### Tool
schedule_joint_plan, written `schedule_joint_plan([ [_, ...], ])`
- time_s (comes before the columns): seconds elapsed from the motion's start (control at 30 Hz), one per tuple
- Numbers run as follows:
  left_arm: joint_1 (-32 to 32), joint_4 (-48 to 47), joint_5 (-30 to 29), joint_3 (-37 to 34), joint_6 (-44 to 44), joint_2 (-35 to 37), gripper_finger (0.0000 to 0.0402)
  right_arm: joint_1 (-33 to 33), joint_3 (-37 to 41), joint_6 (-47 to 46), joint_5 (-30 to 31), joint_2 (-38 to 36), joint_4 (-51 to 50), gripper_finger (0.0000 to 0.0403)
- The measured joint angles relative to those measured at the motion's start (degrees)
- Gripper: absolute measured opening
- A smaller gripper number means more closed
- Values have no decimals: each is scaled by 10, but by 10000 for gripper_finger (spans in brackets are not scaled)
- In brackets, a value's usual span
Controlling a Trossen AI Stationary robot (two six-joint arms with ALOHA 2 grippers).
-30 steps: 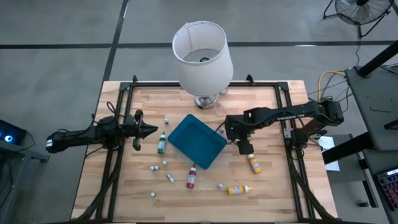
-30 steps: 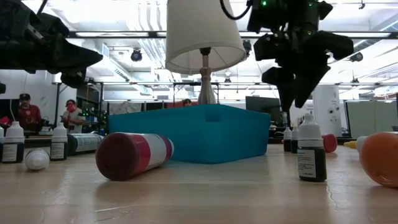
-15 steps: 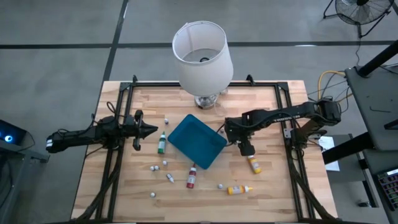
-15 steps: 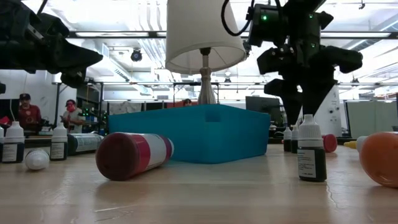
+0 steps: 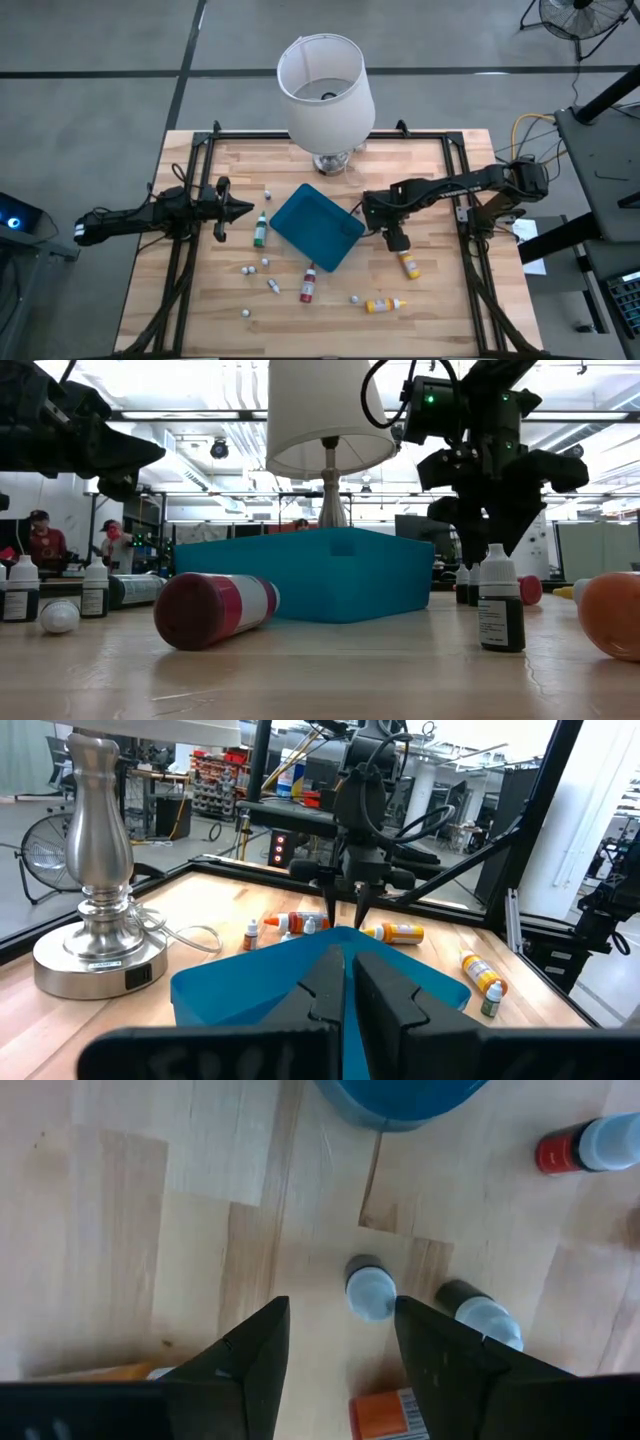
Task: Pick & Place food coloring
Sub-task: Put the small red food coloring bottle into the blue container
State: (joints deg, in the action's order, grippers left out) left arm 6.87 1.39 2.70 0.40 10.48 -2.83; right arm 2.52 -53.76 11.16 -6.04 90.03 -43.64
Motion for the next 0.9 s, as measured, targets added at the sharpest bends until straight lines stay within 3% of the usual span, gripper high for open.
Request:
schedule_joint_plan([
  [0.67,0,0,0,0,0,0,0,0,3,-21,2,39,42,170],
  [0.9,0,0,0,0,0,0,0,0,3,-22,2,39,42,122],
])
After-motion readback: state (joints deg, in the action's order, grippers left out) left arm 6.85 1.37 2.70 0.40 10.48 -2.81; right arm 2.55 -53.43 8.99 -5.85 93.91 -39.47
